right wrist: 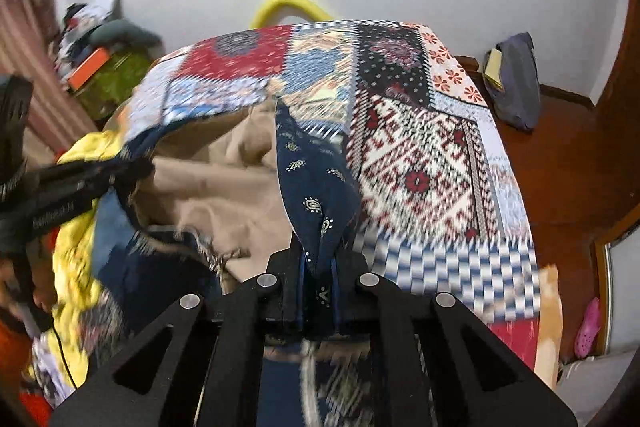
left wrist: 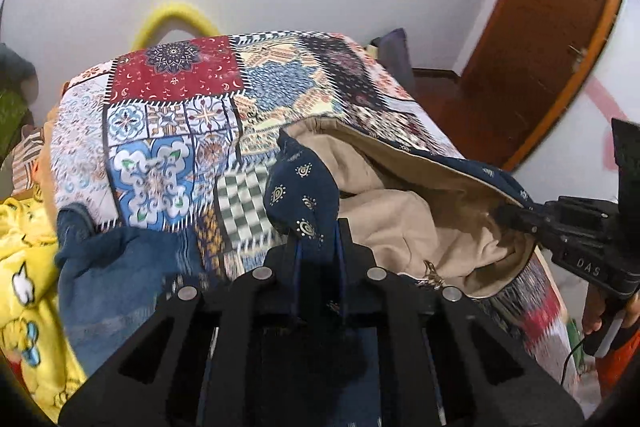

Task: Fold large clothes

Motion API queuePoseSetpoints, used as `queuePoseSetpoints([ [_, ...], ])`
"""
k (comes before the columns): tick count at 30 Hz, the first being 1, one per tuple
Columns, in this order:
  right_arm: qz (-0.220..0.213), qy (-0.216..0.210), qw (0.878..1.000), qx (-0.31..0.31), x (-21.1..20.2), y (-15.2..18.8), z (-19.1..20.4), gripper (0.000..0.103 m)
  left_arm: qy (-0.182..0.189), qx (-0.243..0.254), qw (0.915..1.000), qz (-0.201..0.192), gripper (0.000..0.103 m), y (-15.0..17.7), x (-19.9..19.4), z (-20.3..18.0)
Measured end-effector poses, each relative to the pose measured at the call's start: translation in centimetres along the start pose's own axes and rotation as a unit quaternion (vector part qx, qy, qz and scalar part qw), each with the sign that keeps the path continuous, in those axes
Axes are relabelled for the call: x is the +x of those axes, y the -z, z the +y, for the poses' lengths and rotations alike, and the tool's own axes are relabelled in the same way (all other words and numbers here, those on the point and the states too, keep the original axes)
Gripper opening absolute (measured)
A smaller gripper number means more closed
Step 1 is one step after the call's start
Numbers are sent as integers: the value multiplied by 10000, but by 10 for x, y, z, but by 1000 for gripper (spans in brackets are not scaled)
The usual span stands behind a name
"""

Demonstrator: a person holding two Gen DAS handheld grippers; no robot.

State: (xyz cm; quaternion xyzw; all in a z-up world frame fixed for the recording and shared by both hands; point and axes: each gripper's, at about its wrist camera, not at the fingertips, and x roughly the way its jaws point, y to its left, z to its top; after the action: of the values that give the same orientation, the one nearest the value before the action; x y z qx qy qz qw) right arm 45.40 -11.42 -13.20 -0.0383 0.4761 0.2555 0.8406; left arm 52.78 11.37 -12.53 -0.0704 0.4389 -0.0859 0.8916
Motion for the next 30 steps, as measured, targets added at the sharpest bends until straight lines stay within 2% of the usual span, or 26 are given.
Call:
queuePoseSetpoints([
  [6, 89, -16, 10000, 15, -5, 53, 3, 9, 28, 322, 9992, 215, 13, 57, -27, -12],
  [11, 251, 175, 9995, 101, 9, 85, -3, 9, -97, 414, 9973, 591, 14, 106, -13, -8],
  [16, 343, 339, 9984, 292, 16, 108, -16, 9, -218, 350, 9953, 880, 14, 139, 7, 4],
  [18, 344, 462, 9979, 305, 19, 116, -19, 11, -264, 304, 9943, 986, 19, 151, 17, 10],
  [20, 486, 513, 9966, 427, 25, 122, -26, 18, -253, 253, 9947, 964, 20, 159, 21, 13],
  [22, 593, 571, 9952, 538, 27, 125, -30, 36, -220, 264, 9953, 902, 20, 162, 19, 12],
  [24, 608, 588, 9942, 664, 24, 126, -33, 46, -261, 396, 9946, 925, 27, 164, 17, 7],
  [25, 585, 535, 9943, 717, 20, 124, -34, 47, -276, 461, 9939, 963, 29, 164, 17, 5],
  [27, 545, 455, 9945, 770, 14, 120, -34, 48, -253, 543, 9929, 1026, 42, 163, 13, 1],
  [30, 344, 445, 9964, 637, 4, 112, -25, 48, -320, 559, 9934, 950, 49, 153, 5, -3],
])
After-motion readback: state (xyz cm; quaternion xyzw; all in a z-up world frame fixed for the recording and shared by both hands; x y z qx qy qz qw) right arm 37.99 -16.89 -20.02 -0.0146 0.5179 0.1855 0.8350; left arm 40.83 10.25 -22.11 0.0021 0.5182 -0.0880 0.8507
